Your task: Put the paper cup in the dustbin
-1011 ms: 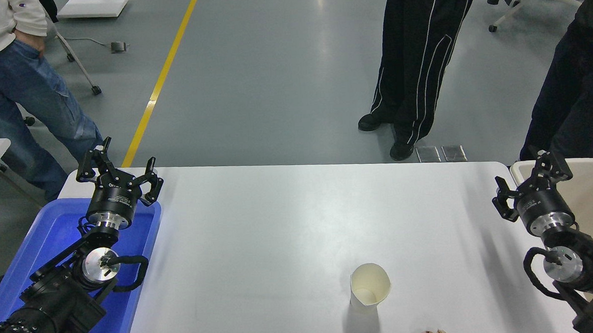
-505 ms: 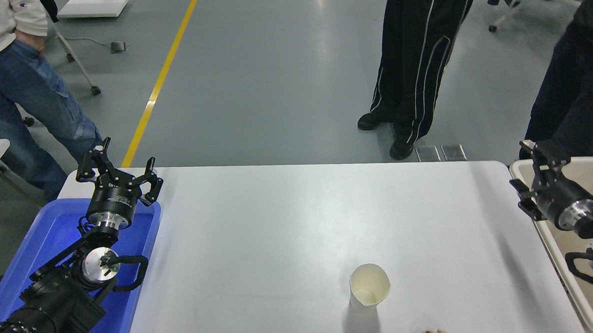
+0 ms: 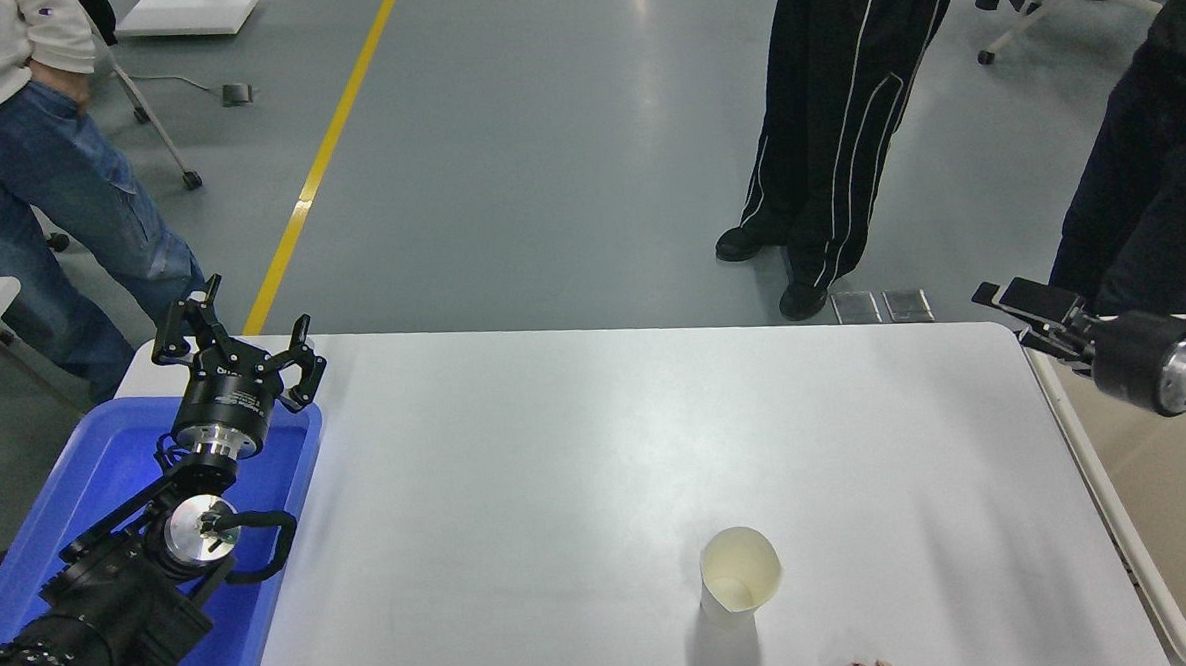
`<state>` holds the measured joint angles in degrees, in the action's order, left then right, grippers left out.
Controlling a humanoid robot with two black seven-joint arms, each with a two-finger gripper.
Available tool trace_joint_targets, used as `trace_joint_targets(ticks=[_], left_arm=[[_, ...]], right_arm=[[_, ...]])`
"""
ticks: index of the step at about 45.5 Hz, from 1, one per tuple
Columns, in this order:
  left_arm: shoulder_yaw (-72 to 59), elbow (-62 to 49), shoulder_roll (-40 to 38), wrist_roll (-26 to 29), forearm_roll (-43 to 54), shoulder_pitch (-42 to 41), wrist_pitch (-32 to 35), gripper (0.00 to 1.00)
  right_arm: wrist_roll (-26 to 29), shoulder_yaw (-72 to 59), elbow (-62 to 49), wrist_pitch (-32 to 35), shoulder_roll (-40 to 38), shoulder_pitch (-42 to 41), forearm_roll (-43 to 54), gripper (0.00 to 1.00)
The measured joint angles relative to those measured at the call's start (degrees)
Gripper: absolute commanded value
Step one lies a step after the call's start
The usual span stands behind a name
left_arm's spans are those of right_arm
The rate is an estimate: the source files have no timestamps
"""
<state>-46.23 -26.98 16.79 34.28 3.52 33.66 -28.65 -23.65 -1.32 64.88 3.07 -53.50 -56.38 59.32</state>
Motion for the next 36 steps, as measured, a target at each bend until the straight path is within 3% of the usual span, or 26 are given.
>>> trace_joint_targets(ticks=[8,18,26,36], left_arm=[[0.0,0.0,0.0,0.0,0.0,0.0,0.0,1.0],[0.0,0.0,0.0,0.0,0.0,0.0,0.0,1.0],[0.0,0.0,0.0,0.0,-0.01,0.0,0.0,1.0],[0.0,0.0,0.0,0.0,0.0,0.0,0.0,1.0]], right_arm=[[0.01,-5.98,6.56,0.12,-1.06,-4.18,10.47,0.99],[0.09,-17.4,10.76,0.16,-0.27,-11.18,15.96,0.99],[0.48,-22.95,12.06,0.16,2.49,-14.48,16.63,0.99],[0.75,-28.98,12.72,0.23,7.75,-19.31,9.39,0.99]])
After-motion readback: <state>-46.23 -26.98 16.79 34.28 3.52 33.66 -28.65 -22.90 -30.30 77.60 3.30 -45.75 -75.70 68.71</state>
